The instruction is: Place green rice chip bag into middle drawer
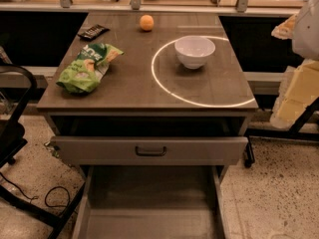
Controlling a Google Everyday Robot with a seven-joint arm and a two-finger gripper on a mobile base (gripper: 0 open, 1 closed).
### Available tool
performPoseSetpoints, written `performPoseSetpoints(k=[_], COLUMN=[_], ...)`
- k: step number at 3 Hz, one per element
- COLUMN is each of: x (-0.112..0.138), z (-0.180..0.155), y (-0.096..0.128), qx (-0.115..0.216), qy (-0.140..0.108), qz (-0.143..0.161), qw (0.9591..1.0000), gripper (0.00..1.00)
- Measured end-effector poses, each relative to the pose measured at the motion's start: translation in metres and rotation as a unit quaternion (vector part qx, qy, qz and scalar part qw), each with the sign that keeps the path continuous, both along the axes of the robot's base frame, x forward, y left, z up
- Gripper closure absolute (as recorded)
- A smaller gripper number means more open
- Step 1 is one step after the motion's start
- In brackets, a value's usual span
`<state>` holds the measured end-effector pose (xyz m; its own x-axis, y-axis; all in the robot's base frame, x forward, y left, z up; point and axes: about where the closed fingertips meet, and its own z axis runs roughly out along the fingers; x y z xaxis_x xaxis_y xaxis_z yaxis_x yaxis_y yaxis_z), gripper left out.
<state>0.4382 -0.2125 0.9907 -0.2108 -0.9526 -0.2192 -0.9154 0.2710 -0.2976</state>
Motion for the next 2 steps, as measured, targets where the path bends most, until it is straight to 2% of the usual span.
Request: performPoseSetpoints(k=[1,2], x=[0.0,0.047], z=[0.0,0.002], y=[0.0,0.019], qx=[0.0,0.036], qy=[0.0,-0.012], qz=[0.0,0.007], qw=[1.0,0.9992], gripper=[0.0,0.0])
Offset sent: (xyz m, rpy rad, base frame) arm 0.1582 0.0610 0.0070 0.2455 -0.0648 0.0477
